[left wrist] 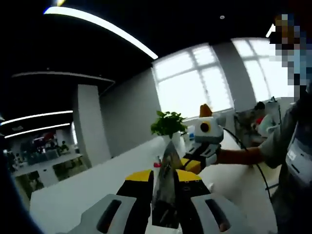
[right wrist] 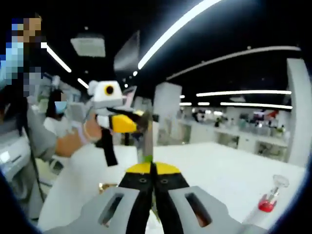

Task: Arrange the skincare products in the storage area until every visible bottle or jar stands upright without overlapping.

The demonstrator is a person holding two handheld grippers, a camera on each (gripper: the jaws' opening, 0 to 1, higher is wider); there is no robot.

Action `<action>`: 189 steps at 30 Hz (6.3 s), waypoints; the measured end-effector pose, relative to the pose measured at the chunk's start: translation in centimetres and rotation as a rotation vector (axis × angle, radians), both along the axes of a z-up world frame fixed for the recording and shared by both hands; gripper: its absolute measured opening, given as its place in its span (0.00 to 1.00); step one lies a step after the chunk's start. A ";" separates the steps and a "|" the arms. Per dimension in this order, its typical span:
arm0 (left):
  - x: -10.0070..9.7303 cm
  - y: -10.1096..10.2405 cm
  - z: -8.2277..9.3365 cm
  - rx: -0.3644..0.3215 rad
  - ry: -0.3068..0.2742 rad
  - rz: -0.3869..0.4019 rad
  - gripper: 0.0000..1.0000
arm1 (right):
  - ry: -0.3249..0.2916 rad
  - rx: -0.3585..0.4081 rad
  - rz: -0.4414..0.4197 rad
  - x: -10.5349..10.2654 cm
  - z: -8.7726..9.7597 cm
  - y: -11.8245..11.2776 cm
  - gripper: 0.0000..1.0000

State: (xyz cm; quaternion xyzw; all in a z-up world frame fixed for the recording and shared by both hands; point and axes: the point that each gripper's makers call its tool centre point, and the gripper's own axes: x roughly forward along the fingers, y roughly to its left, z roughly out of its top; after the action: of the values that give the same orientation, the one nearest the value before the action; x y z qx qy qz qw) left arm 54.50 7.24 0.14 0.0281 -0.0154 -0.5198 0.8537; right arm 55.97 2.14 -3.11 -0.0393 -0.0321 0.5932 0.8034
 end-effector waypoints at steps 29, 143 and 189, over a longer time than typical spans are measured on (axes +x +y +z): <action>4.5 10.3 -4.6 -0.402 0.162 0.230 0.58 | 0.169 -0.264 0.378 -9.2 -5.1 1.4 0.00; 7.9 16.2 -7.4 -0.593 0.283 0.489 0.83 | 0.003 -0.669 -0.046 3.3 -13.8 13.0 0.31; 8.4 16.7 -8.7 -0.544 0.295 0.539 0.79 | 0.426 -1.320 -0.034 2.2 -19.5 9.0 0.47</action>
State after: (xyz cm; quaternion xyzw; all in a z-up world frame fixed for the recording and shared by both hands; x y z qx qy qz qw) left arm 62.87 23.97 -8.60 -0.2704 -0.0220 -0.2527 0.9287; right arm 58.12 11.14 -22.66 -0.4030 0.4944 0.4709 0.6094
